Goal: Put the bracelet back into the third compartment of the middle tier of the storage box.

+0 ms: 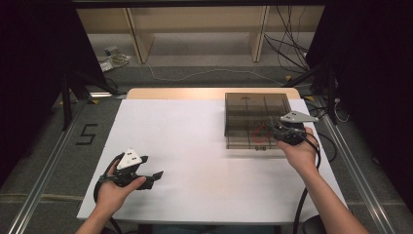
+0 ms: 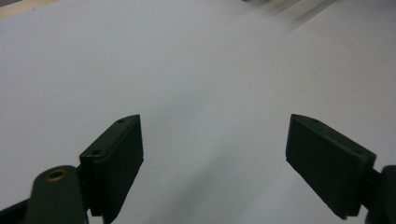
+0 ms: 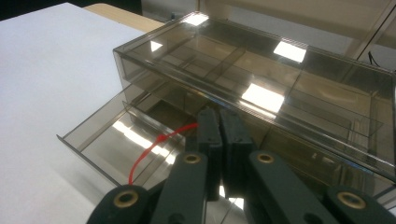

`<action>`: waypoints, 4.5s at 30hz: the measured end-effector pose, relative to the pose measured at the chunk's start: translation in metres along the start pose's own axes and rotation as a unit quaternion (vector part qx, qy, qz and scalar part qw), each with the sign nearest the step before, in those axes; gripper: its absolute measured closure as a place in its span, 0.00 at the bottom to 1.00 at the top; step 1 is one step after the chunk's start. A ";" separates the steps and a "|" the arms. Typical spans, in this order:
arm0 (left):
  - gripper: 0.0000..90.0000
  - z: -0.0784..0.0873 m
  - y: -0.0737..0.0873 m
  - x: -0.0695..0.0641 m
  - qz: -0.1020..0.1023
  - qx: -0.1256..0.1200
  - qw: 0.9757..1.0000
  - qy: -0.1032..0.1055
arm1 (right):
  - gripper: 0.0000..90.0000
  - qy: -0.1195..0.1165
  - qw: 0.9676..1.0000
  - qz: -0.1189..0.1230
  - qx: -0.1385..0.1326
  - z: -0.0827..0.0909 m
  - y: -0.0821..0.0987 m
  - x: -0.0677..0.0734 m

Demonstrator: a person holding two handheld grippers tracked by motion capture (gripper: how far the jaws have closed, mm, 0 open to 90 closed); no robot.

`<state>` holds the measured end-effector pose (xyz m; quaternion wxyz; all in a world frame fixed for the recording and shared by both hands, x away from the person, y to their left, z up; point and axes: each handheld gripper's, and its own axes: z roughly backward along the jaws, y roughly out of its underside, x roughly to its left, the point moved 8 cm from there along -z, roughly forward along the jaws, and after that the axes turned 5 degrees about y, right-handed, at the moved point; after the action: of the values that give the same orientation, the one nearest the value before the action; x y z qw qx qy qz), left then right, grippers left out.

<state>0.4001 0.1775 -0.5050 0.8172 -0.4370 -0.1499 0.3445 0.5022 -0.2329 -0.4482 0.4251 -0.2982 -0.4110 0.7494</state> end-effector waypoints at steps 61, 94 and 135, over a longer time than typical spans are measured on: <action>0.21 0.000 0.000 0.001 0.002 0.000 1.000 -0.001 | 0.99 0.020 1.000 -0.014 -0.004 0.008 0.005 -0.020; 0.21 0.001 0.000 0.001 0.002 -0.002 1.000 -0.001 | 0.99 0.034 0.999 -0.015 0.001 0.013 0.010 -0.031; 0.21 0.002 0.000 0.001 0.003 -0.003 1.000 -0.002 | 0.99 0.047 0.999 -0.019 0.002 0.016 0.012 -0.041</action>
<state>0.4001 0.1793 -0.5037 0.8148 -0.4390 -0.1516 0.3470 0.5041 -0.2788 -0.4473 0.4589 -0.3244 -0.3948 0.7269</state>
